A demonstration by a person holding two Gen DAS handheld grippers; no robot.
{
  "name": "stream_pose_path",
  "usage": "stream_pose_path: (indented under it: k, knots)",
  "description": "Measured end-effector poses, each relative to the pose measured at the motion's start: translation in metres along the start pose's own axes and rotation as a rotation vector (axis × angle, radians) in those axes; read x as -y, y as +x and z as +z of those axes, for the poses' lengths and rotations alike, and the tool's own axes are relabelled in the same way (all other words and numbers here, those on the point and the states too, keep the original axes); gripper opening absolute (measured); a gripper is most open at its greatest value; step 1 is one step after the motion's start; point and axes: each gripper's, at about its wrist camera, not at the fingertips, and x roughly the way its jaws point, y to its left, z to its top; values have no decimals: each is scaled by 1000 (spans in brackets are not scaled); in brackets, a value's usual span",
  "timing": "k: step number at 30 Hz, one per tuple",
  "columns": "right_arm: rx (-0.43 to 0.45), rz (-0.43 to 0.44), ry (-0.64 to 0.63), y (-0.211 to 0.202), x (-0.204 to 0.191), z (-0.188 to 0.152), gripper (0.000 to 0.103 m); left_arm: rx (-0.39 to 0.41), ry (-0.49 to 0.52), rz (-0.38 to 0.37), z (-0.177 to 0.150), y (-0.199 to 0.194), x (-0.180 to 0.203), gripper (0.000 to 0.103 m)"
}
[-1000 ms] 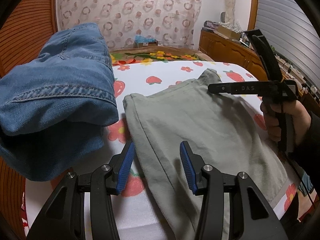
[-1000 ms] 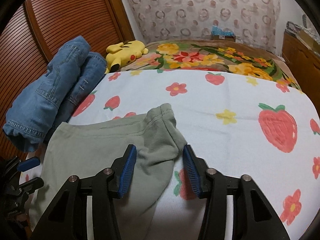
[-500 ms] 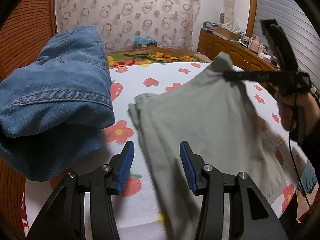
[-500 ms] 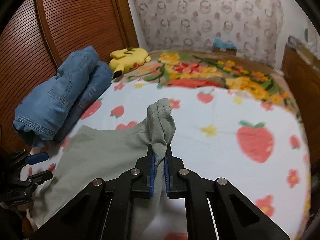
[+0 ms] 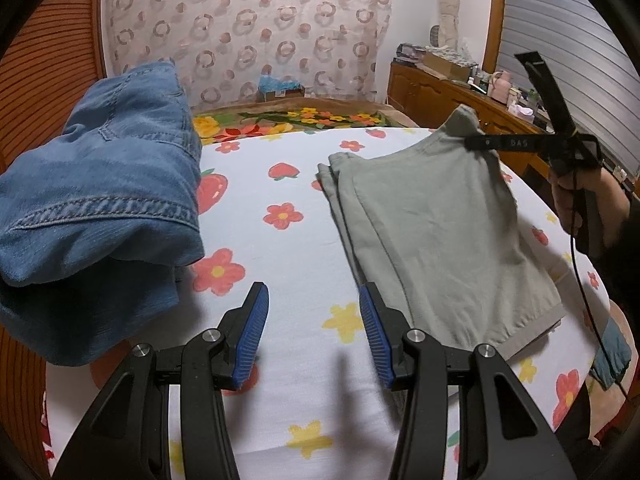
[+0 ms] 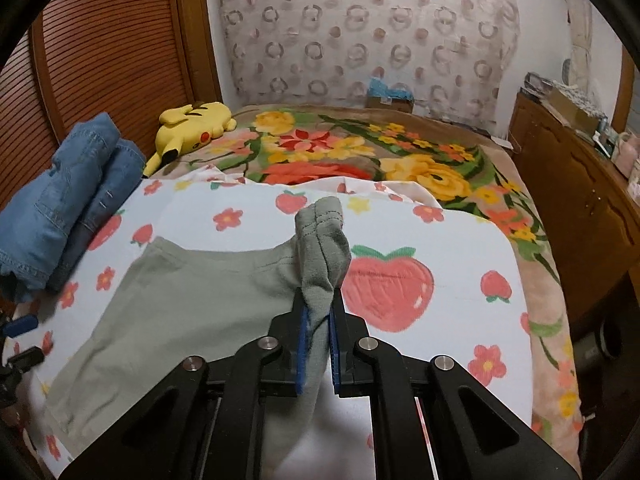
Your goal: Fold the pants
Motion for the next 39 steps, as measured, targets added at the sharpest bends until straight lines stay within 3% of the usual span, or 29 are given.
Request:
stream_pose_path:
  k: [4,8,20,22,24,26,39]
  knots:
    - [-48,17,13,4,-4,7,16,4,10,-9,0,-2,5,48]
    - [-26,40,16,-14,-2,-1,26,11,16,-21,1,-6,10,48]
    - [50,88,-36,-87,-20,-67,26,16,37,-67,-7,-14,28,50]
    - [52,97,-35,-94,-23,-80,26,19,38,-72,-8,-16,30,58]
    - [56,106,-30,-101,-24,-91,26,30,39,-76,-9,-18,32,73]
    - [62,105,-26,-106,-26,-99,26,37,39,-82,-10,-19,34,76]
    - [40,113,-76,-125,-52,-141,26,0,49,-67,-30,-19,39,76]
